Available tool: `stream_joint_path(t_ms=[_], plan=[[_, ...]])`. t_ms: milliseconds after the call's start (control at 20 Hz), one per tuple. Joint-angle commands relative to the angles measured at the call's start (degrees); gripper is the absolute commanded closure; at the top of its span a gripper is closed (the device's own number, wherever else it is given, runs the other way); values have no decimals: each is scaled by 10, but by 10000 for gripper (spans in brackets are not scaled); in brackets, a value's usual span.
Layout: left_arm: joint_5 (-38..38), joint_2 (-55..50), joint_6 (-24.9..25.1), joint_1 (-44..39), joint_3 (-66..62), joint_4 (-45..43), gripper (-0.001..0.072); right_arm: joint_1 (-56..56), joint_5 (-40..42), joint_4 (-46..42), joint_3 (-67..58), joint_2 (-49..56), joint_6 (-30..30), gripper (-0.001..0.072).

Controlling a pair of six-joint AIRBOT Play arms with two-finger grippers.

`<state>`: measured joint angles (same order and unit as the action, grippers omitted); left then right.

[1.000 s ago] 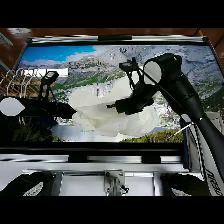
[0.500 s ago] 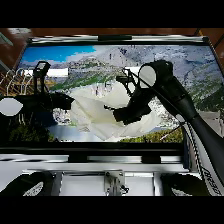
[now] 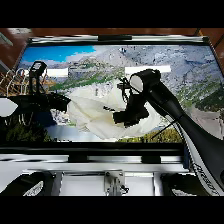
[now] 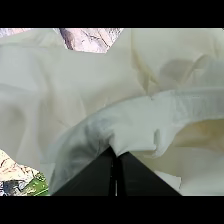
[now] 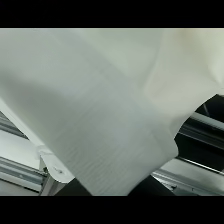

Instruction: Fold the shirts.

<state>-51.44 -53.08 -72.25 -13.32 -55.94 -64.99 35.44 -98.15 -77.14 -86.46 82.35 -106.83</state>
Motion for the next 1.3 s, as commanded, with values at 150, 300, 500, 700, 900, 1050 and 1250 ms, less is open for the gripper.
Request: stream_joint_path(t_ms=[150, 300, 500, 700, 900, 1050, 1250], plan=[[-2, 0, -7, 2, -1, 0, 210, 1, 8, -25, 2, 2, 0, 626], [-11, 4, -15, 16, -21, 0, 210, 1, 9, -25, 2, 2, 0, 626], [-104, 4, -15, 95, -146, -2, 102, 1, 9, -25, 2, 2, 5, 626], [-205, 5, -15, 210, -252, -99, 79, 1, 14, -25, 2, 2, 6, 625], [-236, 5, 13, 277, -222, -233, 91, 1, 34, -25, 2, 2, 14, 625], [-236, 5, 26, 277, -156, -257, 106, 1, 30, -24, 2, 2, 19, 626], [-185, 5, 27, 277, -45, -298, 108, 1, 27, -24, 2, 2, 24, 625]])
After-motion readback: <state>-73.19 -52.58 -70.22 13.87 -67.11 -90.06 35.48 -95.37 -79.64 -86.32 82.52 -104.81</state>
